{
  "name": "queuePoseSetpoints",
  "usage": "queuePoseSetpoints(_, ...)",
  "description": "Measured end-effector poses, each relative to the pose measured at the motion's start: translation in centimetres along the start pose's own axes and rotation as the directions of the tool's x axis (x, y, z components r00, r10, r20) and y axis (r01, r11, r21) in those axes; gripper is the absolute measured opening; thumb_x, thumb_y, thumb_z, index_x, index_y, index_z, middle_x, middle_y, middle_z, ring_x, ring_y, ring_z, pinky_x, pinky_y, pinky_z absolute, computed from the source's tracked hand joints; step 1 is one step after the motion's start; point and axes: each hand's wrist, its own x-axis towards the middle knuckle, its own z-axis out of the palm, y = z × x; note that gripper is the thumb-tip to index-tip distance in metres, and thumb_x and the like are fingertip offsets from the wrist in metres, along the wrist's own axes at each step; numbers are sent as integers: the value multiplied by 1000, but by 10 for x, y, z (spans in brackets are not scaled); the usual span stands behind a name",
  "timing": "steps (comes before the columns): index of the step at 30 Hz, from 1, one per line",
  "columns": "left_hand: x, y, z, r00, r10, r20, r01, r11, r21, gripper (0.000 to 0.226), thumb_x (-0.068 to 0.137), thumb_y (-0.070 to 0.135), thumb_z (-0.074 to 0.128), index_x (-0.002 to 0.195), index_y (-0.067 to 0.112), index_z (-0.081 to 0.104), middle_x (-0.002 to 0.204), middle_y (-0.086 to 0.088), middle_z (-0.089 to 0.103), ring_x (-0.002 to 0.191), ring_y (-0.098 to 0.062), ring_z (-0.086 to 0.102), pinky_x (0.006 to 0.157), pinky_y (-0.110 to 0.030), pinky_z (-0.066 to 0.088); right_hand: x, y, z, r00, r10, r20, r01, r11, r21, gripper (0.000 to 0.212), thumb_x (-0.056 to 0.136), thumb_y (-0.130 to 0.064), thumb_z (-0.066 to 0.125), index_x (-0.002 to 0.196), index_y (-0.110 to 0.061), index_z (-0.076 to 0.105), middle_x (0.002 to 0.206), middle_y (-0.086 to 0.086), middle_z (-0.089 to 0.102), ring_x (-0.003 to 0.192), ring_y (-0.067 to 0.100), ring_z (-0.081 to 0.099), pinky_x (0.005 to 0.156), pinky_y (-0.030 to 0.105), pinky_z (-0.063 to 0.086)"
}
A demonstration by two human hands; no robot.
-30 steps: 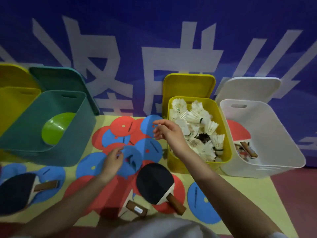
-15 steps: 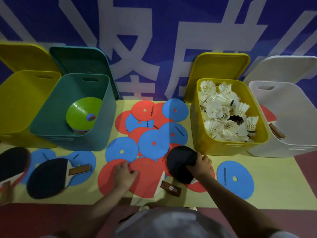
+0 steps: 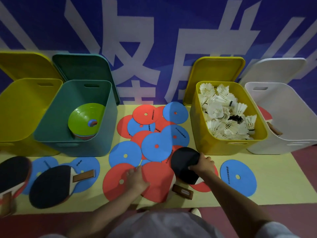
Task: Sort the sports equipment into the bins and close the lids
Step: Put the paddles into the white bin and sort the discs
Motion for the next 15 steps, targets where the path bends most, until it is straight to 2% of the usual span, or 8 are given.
queuePoseSetpoints(2, -2, 0, 1, 1000, 12, 2, -12, 999, 50, 88, 73, 48, 73, 143, 20, 28, 137, -13, 42, 129, -32, 35, 105, -34, 32, 0, 1, 0, 1000, -3, -9, 3, 1000, 1, 89, 72, -50, 74, 141, -18, 28, 130, 17, 45, 121, 37, 42, 101, 41, 40)
queuePoseSetpoints(6, 3, 3, -7, 999, -30, 33, 28, 999, 36, 91, 67, 49, 76, 141, 20, 32, 135, -10, 48, 126, -32, 41, 103, -33, 33, -1, 4, 4, 999, -26, -33, 27, 999, 22, 87, 74, -49, 73, 141, -18, 28, 131, 17, 44, 121, 37, 41, 100, 41, 40)
queuePoseSetpoints(12, 0, 6, -4, 993, -115, -2, 115, 993, -14, 81, 66, 46, 78, 133, 15, 44, 130, -16, 47, 126, -34, 39, 105, -34, 33, 1, 7, 6, 999, -38, -37, 39, 998, 40, 87, 75, -47, 73, 143, -18, 27, 131, 17, 43, 122, 37, 40, 100, 42, 39)
queuePoseSetpoints(15, -5, 9, 2, 988, -148, -38, 146, 987, -61, 76, 68, 41, 77, 131, 14, 44, 131, -18, 43, 128, -35, 35, 106, -33, 31, 1, 8, 9, 998, -47, -49, 49, 998, 48, 86, 77, -46, 73, 143, -17, 26, 131, 18, 42, 121, 37, 39, 102, 42, 38)
